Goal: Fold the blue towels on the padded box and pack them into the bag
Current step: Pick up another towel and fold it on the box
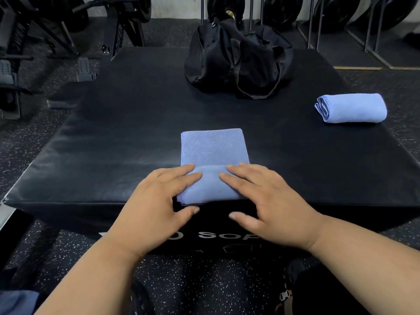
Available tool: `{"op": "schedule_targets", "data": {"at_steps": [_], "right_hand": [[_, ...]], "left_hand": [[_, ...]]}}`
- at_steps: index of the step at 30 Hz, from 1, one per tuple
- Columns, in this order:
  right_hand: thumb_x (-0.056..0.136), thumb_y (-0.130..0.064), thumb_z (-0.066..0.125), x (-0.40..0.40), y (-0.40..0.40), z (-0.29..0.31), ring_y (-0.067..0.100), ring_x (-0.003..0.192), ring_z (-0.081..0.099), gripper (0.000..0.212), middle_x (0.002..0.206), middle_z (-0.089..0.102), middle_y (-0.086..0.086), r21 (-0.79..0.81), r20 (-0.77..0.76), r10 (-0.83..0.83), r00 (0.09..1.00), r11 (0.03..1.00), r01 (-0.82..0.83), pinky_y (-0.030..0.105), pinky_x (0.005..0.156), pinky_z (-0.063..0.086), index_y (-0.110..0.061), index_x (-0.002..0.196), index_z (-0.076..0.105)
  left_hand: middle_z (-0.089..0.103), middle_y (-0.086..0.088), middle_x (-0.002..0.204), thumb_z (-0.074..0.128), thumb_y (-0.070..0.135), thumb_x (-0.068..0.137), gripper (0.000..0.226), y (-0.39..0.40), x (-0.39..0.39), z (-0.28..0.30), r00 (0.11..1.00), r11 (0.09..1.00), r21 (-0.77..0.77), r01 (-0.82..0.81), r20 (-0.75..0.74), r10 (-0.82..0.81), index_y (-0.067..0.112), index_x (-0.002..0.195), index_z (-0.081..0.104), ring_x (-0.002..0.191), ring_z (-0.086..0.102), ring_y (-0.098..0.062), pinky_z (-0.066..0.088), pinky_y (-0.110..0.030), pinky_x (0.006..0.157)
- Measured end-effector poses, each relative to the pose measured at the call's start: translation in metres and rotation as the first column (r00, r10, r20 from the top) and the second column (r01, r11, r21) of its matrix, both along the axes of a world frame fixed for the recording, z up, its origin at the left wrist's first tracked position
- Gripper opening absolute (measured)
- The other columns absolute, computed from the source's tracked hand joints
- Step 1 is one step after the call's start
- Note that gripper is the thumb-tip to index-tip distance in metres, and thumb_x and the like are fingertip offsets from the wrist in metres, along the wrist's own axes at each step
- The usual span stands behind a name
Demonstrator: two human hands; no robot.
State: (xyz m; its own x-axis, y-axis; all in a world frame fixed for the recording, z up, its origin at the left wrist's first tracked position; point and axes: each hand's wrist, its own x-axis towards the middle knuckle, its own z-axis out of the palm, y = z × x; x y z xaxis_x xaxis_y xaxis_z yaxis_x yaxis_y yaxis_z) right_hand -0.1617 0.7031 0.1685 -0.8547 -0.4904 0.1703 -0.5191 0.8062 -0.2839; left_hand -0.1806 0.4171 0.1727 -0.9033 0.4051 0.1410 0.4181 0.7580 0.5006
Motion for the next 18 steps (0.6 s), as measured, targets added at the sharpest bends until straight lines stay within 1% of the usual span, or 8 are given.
{"op": "schedule_targets", "data": {"at_steps": [3,5,7,10,12,13,16,18], "right_hand": [[0.091,-0.05,0.061,-0.007,0.005,0.003,0.013,0.142,0.046,0.065,0.155,0.051,-0.014,-0.087,0.044,-0.044,0.998,0.995,0.048,0.038,0.117,0.039,-0.031,0.153,0.052],[0.091,-0.048,0.061,-0.011,0.007,0.008,0.008,0.136,0.049,0.061,0.149,0.056,-0.018,-0.145,0.074,-0.073,0.995,0.986,0.083,0.031,0.116,0.039,-0.032,0.149,0.056],[0.091,-0.047,0.065,-0.012,0.007,0.009,0.004,0.129,0.053,0.055,0.14,0.061,-0.023,-0.202,0.108,-0.105,0.989,0.971,0.125,0.028,0.111,0.042,-0.035,0.145,0.06],[0.088,-0.038,0.079,-0.013,0.008,0.016,0.001,0.116,0.062,0.043,0.117,0.068,-0.027,-0.363,0.23,-0.175,0.957,0.897,0.252,0.026,0.101,0.048,-0.044,0.13,0.067],[0.088,-0.032,0.082,-0.011,0.008,0.022,0.001,0.111,0.067,0.035,0.114,0.071,-0.028,-0.444,0.275,-0.167,0.947,0.851,0.28,0.027,0.097,0.051,-0.043,0.12,0.07],[0.089,-0.031,0.081,-0.009,0.008,0.026,0.002,0.11,0.068,0.031,0.113,0.072,-0.027,-0.469,0.298,-0.154,0.942,0.836,0.285,0.026,0.096,0.052,-0.041,0.117,0.071],[0.091,-0.038,0.078,-0.005,0.007,0.026,0.006,0.105,0.069,0.025,0.112,0.073,-0.023,-0.525,0.345,-0.141,0.928,0.791,0.315,0.027,0.093,0.053,-0.041,0.115,0.072],[0.088,-0.053,0.074,-0.005,0.003,0.024,0.012,0.09,0.069,0.028,0.103,0.075,-0.011,-0.537,0.376,-0.174,0.91,0.759,0.367,0.03,0.086,0.054,-0.045,0.114,0.071]], "left_hand": [[0.042,0.037,0.153,0.089,0.038,0.079,0.076,-0.002,-0.004,-0.001,1.0,1.0,0.003,-0.004,0.024,0.003,0.05,0.147,0.055,0.135,0.042,0.006,0.028,-0.014,0.115],[0.044,0.038,0.151,0.085,0.038,0.083,0.07,-0.001,-0.005,0.0,1.0,0.999,0.034,-0.011,0.023,0.01,0.051,0.145,0.056,0.135,0.042,0.008,0.032,-0.019,0.115],[0.051,0.038,0.146,0.08,0.037,0.088,0.058,0.0,-0.004,0.003,0.999,0.996,0.078,-0.034,0.022,0.032,0.051,0.141,0.059,0.133,0.045,0.007,0.036,-0.018,0.113],[0.064,0.035,0.128,0.076,0.034,0.093,0.039,0.002,0.001,0.014,0.996,0.984,0.165,-0.07,0.07,0.059,0.052,0.127,0.069,0.126,0.053,0.001,0.042,-0.018,0.104],[0.07,0.03,0.115,0.075,0.033,0.095,0.024,0.002,0.004,0.021,0.986,0.97,0.227,-0.091,0.158,0.056,0.048,0.114,0.073,0.116,0.061,-0.002,0.048,-0.026,0.097],[0.073,0.028,0.111,0.074,0.034,0.096,0.019,0.002,0.005,0.024,0.976,0.957,0.271,-0.105,0.211,0.048,0.046,0.111,0.074,0.112,0.065,-0.003,0.05,-0.031,0.095],[0.078,0.014,0.107,0.07,0.035,0.099,0.02,0.001,0.009,0.025,0.947,0.902,0.396,-0.173,0.319,0.041,0.04,0.118,0.071,0.103,0.072,-0.01,0.056,-0.043,0.094],[0.078,0.004,0.103,0.068,0.039,0.099,0.026,0.004,0.01,0.023,0.929,0.872,0.421,-0.25,0.358,0.094,0.043,0.124,0.066,0.098,0.073,-0.019,0.057,-0.049,0.094]]}}
